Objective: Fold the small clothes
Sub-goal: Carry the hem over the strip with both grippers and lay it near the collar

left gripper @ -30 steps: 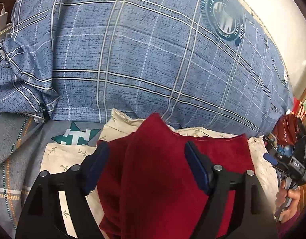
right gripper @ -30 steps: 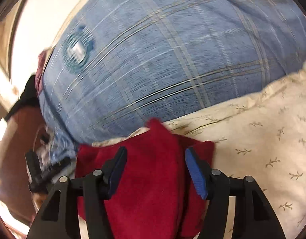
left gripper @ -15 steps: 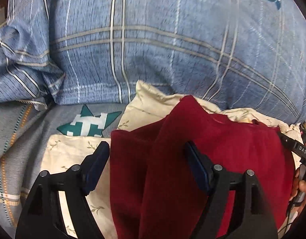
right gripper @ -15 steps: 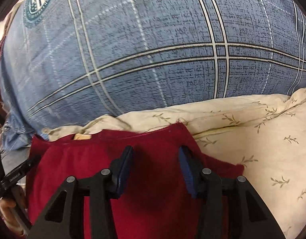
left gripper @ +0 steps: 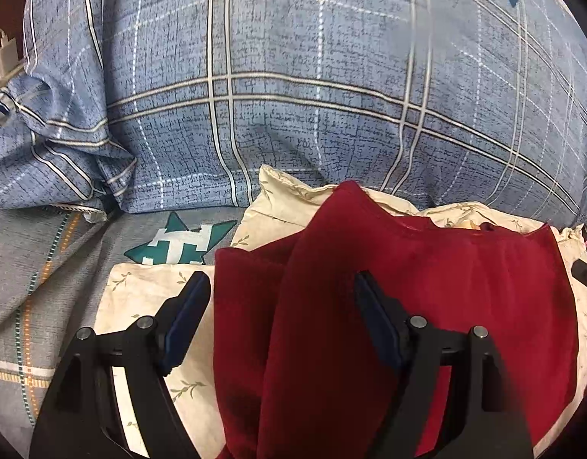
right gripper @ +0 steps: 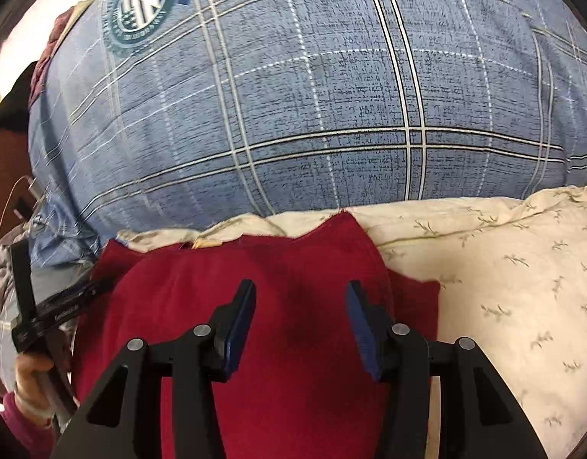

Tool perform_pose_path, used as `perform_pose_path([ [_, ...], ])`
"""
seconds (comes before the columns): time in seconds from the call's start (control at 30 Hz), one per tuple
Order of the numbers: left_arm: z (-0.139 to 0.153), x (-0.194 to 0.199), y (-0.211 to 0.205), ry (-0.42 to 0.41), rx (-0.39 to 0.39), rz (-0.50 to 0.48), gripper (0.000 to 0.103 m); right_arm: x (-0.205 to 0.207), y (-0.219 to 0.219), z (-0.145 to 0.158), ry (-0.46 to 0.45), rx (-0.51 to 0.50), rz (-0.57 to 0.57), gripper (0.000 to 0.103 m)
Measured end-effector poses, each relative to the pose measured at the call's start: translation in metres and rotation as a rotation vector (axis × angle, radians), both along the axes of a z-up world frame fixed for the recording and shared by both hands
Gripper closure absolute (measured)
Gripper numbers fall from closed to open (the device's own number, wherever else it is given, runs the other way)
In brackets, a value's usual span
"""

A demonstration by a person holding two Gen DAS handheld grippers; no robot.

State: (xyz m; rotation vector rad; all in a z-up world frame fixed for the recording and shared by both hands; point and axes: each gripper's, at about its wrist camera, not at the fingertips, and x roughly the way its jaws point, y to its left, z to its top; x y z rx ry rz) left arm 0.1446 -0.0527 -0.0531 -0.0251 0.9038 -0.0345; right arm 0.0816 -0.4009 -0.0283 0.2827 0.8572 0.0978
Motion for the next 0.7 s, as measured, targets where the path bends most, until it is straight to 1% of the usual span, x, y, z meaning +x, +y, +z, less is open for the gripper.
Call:
perform_pose_path([
  [0.1,0.008,-0.011,-0.005,-0.021,0.021,-0.018,0.026,-0.015,0.0,0.004,0.0,-0.021,0.008,0.053],
  [0.2,0.017,-0.02,-0.008,-0.041,0.03,-0.028,0.026,-0.023,-0.005,0.005,0.0,-0.018,0.001,0.053],
  [0.23,0.019,-0.021,-0.007,-0.048,0.033,-0.029,0.026,-0.023,0.003,0.002,0.003,-0.018,0.0,0.053],
  [0.3,0.025,-0.025,-0.007,-0.06,0.041,-0.032,0.026,-0.025,0.003,-0.001,0.009,-0.018,-0.003,0.053],
  [0.43,0.026,-0.032,-0.006,-0.068,0.051,-0.034,0.026,-0.033,0.002,-0.006,0.016,-0.029,-0.008,0.053],
  [0.5,0.028,-0.037,-0.006,-0.068,0.05,-0.033,0.026,-0.033,0.001,-0.013,0.031,-0.036,-0.017,0.053],
  [0.6,0.027,-0.044,-0.004,-0.055,0.039,-0.03,0.026,-0.026,0.0,-0.029,0.085,-0.066,-0.023,0.053],
  [0.67,0.027,-0.051,-0.001,-0.048,0.024,-0.033,0.026,-0.029,-0.003,-0.029,0.09,-0.097,-0.051,0.053],
  [0.7,0.028,-0.056,0.002,-0.049,0.018,-0.038,0.026,-0.031,-0.005,-0.027,0.095,-0.081,-0.052,0.053],
])
